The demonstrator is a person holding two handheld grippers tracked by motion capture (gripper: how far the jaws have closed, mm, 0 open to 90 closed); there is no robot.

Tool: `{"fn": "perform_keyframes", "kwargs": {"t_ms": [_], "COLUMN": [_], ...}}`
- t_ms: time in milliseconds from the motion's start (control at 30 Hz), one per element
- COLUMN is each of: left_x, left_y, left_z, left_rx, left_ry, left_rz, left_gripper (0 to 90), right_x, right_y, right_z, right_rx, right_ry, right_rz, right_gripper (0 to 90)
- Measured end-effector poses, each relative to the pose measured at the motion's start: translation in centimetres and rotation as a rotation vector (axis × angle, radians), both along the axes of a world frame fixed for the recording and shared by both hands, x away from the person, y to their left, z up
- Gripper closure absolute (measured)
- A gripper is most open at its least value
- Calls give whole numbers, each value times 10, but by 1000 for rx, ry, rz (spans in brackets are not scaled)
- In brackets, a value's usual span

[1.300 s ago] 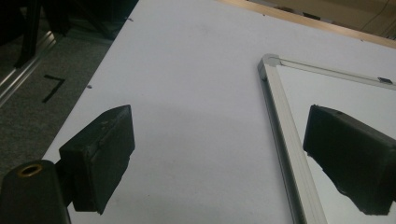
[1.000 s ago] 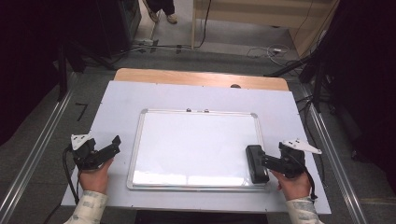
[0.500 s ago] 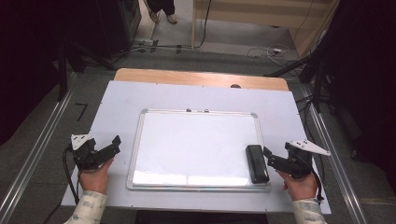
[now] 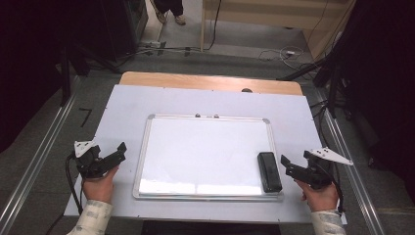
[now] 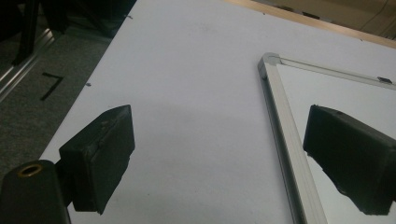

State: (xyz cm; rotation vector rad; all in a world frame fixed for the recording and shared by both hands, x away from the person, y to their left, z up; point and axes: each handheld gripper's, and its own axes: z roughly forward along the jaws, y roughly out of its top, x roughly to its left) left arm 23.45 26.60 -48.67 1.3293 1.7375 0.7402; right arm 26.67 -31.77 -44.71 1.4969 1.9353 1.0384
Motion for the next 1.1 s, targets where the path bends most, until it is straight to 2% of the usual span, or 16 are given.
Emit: {"fn": "perform_keyframes", "kwargs": {"t_ms": [1100], "left_x": [-1], "left_y": [1], "left_z": [0], "left_rx": [-2], "left_ry": [-3], "left_rz": [2], "left_gripper": [95], "right_x": [-5], "right_y": [-26], "right_z": [-4], "right_rx": [-28], "right_ry": [-1], "right_rz": [-50], "right_gripper": [111]}}
